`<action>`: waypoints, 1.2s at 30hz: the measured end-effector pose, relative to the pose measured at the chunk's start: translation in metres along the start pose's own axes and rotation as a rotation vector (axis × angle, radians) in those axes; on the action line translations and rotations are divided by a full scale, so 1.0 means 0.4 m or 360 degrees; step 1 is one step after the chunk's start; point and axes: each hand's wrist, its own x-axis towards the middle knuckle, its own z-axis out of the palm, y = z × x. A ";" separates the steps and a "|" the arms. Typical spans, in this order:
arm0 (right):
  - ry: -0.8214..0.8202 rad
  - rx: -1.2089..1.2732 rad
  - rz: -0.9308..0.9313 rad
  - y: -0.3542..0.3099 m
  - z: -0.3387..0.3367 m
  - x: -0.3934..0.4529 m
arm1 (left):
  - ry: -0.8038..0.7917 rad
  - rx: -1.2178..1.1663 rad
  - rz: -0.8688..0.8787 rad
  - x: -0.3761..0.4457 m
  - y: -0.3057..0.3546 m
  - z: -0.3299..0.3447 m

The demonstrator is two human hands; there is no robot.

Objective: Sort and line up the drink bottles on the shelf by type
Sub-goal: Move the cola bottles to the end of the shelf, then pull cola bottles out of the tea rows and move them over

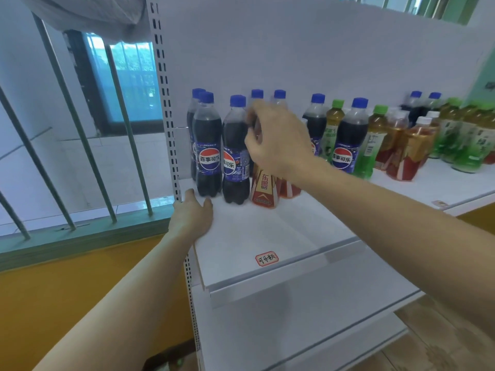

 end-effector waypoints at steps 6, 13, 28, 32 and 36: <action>-0.0374 -0.0085 0.0164 0.160 0.008 -0.239 | 0.0208 0.0818 0.0174 -0.059 0.006 -0.026; -0.0734 -0.0303 0.0672 0.436 -0.033 -0.343 | 0.0104 0.1154 0.0446 -0.214 0.070 -0.043; -0.0837 0.0259 0.0330 0.599 -0.045 -0.393 | -0.0291 0.0702 0.0903 -0.255 0.463 0.324; -0.0870 0.0108 0.0268 0.727 -0.113 -0.417 | -0.0279 0.0752 0.0821 -0.263 0.539 0.401; -0.0784 0.0008 0.0387 0.884 -0.154 -0.432 | -0.0202 0.0719 0.0759 -0.276 0.617 0.481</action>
